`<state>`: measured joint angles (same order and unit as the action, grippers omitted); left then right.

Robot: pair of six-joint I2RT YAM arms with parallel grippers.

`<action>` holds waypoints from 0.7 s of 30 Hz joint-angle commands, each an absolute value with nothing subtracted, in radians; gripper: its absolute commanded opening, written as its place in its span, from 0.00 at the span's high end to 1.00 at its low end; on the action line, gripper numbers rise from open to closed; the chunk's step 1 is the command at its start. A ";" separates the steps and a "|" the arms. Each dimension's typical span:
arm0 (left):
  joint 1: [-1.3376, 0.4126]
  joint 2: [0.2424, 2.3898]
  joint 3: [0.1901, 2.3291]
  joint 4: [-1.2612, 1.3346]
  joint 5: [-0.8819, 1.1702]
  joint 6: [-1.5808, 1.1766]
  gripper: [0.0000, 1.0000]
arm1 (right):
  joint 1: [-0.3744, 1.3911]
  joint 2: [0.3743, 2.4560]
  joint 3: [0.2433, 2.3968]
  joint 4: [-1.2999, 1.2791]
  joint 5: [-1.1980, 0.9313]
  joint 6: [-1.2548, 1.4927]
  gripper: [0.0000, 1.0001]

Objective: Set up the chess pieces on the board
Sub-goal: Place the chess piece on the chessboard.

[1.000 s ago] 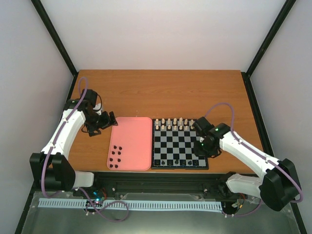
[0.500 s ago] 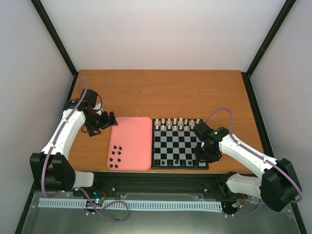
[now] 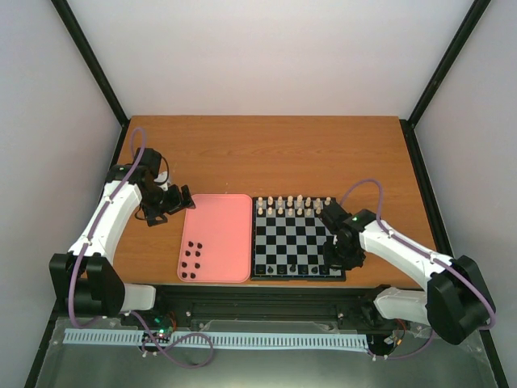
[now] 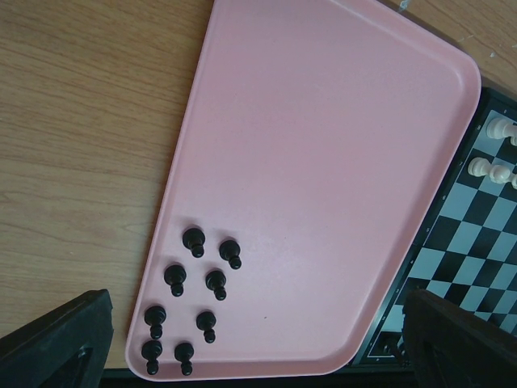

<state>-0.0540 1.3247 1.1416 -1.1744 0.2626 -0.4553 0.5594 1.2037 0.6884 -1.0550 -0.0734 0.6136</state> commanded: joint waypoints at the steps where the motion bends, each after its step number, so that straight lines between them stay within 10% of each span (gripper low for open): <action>1: -0.050 1.313 1.147 -1.166 0.264 -0.434 0.00 | 0.548 1.206 0.671 -1.049 -0.052 0.606 0.96; 21: -0.050 1.323 1.152 -1.163 0.259 -0.435 0.00 | 0.545 1.233 0.672 -1.034 -0.089 0.592 0.78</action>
<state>-0.0540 1.3247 1.1416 -1.1740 0.2619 -0.4484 0.5522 1.2182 0.6674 -1.0416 -0.0803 0.5980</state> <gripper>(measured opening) 0.999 0.167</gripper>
